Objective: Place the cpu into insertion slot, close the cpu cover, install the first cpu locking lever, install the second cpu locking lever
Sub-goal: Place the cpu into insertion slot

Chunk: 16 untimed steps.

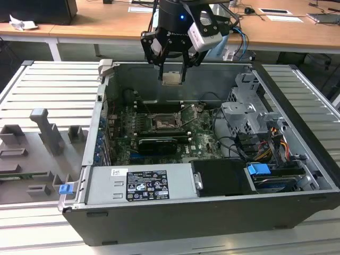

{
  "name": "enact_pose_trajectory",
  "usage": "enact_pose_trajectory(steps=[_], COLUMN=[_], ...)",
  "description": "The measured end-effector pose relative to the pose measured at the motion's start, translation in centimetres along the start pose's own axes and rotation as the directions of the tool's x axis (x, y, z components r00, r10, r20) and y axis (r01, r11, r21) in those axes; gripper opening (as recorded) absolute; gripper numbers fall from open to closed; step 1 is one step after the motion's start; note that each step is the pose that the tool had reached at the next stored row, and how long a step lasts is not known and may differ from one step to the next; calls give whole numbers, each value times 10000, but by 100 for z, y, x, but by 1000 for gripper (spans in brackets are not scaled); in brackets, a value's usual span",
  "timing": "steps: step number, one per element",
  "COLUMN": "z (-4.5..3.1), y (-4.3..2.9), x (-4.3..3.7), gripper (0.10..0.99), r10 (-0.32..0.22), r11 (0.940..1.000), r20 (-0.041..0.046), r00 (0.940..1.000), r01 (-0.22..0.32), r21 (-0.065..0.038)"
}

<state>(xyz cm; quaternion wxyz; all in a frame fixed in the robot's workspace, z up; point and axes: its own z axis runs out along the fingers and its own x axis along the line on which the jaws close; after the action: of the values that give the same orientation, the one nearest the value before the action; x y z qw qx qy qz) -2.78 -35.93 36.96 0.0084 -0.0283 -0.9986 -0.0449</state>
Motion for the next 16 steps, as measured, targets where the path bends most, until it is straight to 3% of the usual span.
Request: enact_pose_trajectory(steps=[16], z=[3], y=[0], x=[0], gripper=[529], r10=[433], r11=[9991], r20=[39], r00=[9991], r01=[-433], r21=[-10])
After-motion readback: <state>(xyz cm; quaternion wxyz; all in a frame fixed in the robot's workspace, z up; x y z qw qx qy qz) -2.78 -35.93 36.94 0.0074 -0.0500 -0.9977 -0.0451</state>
